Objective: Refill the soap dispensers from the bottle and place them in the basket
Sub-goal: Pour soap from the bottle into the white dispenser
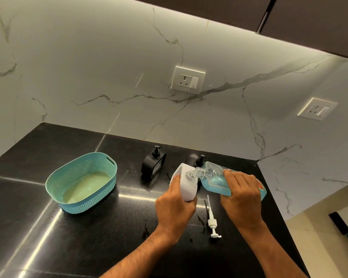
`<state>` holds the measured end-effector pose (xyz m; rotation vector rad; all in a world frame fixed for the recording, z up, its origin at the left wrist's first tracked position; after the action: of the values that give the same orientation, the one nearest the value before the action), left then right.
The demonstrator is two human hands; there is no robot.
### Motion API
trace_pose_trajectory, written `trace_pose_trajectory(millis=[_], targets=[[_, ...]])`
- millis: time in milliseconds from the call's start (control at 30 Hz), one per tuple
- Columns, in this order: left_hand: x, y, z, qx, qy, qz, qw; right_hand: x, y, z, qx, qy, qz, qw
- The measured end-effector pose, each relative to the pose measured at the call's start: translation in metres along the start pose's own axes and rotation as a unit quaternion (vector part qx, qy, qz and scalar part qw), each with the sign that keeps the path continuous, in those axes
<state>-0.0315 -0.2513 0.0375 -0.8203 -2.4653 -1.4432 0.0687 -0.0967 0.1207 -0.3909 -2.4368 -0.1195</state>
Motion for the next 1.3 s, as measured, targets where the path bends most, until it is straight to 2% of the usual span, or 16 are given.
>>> trace_pose_trajectory(millis=[1300], targets=[[0.0013, -0.0099, 0.0024, -0.007, 0.000, -0.008, 1.000, 0.0060, -0.0033, 0.0053, -0.013, -0.002, -0.022, 1.000]])
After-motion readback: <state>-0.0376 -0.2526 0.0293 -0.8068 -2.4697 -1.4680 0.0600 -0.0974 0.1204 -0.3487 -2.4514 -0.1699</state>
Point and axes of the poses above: each hand's wrist, its own x-axis towards the middle knuckle, its own z-axis out of the palm, y = z × x, the point moved 8 cm from there along x, towards the middle knuckle, and after that the axes turned 2 degrees about z, right-handed, at the moved point
